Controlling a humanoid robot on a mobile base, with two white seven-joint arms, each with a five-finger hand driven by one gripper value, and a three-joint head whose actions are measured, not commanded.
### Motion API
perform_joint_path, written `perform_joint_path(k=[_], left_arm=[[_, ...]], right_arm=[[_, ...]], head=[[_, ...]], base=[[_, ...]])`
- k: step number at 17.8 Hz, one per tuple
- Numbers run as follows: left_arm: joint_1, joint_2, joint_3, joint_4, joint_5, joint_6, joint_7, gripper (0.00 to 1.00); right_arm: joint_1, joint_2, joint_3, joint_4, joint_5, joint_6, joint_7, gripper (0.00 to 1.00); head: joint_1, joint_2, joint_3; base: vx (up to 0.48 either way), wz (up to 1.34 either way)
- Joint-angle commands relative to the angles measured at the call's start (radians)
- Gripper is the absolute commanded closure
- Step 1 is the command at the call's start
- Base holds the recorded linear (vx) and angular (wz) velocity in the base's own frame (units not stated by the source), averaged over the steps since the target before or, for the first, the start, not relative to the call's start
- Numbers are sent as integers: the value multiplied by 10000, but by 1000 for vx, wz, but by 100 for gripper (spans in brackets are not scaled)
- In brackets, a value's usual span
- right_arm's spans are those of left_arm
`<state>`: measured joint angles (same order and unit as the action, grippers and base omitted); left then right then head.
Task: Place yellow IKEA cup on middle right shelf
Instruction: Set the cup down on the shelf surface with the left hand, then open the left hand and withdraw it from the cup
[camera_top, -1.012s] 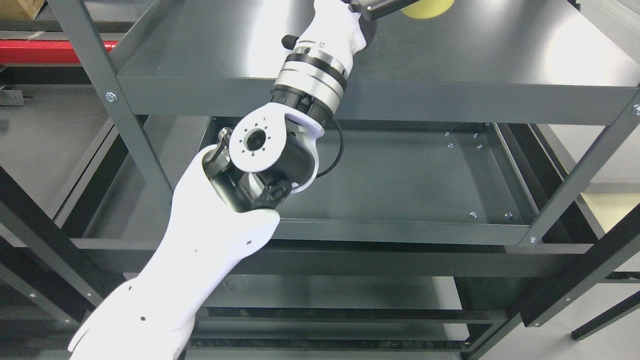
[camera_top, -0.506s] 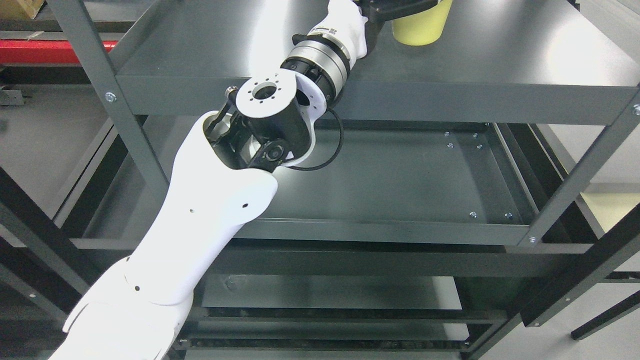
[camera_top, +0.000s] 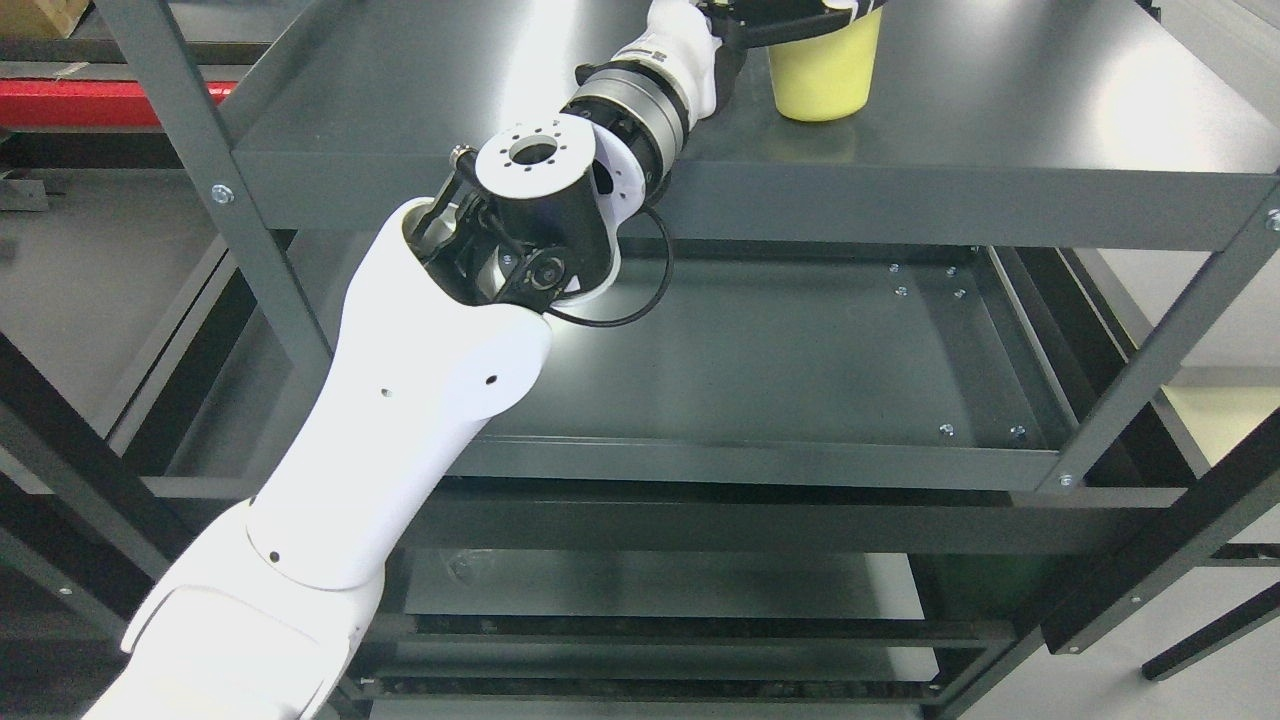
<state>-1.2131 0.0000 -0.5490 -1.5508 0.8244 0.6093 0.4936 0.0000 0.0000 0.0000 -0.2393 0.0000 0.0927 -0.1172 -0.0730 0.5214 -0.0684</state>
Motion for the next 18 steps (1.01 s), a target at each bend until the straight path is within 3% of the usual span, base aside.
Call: perform_joint_path(k=[1, 14, 18], left_arm=[[-48, 175, 106, -60, -114, 27, -12, 3], [59, 175, 2145, -1242, -375, -111, -42, 1], [288, 175, 2208, -2039, -359, -95, -394, 1]], right_arm=[[138, -175, 169, 0, -246, 8, 6, 1], [138, -175, 169, 0, -246, 8, 6, 1], [138, -175, 169, 0, -246, 8, 6, 1]], head=[[0, 0, 0], [0, 0, 0], [0, 0, 0]], base=[[0, 0], [-5, 0], [-59, -2]])
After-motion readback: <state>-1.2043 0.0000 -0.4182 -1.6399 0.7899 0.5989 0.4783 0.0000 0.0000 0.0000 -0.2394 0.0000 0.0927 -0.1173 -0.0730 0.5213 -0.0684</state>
